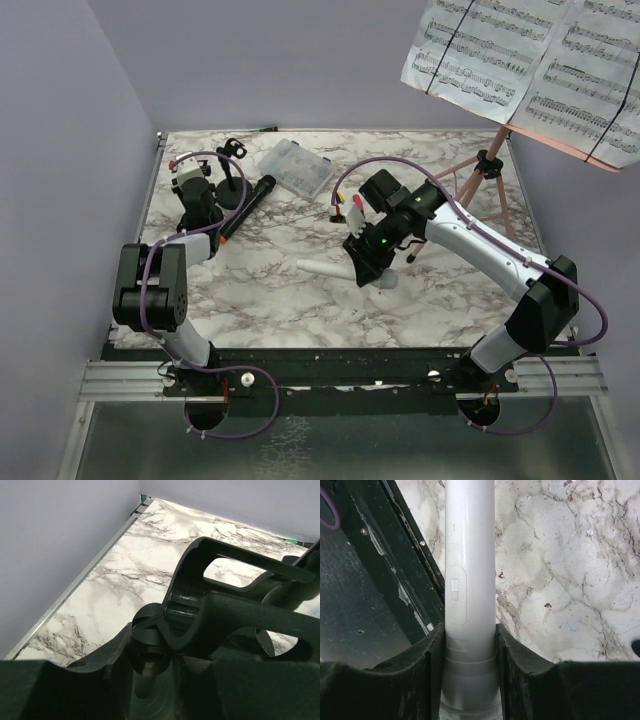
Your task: Pack up the instrument practice props
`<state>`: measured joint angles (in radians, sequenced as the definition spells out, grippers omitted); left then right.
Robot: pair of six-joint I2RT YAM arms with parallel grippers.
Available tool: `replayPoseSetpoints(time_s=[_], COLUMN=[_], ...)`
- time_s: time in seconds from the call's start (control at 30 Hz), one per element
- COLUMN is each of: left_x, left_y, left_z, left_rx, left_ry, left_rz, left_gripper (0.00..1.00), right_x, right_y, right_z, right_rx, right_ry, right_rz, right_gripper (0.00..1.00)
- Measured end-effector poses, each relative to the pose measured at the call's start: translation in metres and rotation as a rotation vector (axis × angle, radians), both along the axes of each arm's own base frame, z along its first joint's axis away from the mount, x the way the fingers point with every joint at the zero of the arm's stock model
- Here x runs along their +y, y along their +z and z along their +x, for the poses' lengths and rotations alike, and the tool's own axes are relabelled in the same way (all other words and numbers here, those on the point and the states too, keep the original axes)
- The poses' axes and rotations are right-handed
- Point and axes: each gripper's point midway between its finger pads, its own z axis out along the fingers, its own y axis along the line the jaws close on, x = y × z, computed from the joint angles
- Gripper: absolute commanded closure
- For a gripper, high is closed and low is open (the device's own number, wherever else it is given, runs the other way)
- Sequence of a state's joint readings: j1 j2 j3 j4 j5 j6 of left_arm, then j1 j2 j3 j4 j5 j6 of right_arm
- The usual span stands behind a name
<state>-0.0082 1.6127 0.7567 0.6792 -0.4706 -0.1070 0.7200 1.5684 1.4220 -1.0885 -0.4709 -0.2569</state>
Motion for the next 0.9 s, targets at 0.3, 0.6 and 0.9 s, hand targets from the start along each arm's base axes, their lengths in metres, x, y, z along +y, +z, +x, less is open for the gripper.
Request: replayPoseSetpoints(time_s=[0.3, 0.6, 0.9], left_x=[0.024, 0.034, 0.024], left_y=[-0.017, -0.009, 0.018], left_z=[0.015, 0.017, 0.013], left_rx=[-0.051, -0.079, -0.009], left_ry=[0.043, 0.029, -0.042], left_rz=[-0.011, 0.011, 0.033], left_gripper=[0.77, 0.41, 0.29], right_x=[0.004, 0.010, 0.016], right_y=[0.008, 0.007, 0.008], right_z=[0.008, 0.015, 0.022], right_rx=[-0.032, -0.037, -0.046], right_ry=[0.003, 0.009, 0.017], right_rz=[0.013, 0.013, 0.016], right_gripper=[1.00, 1.00, 1.00])
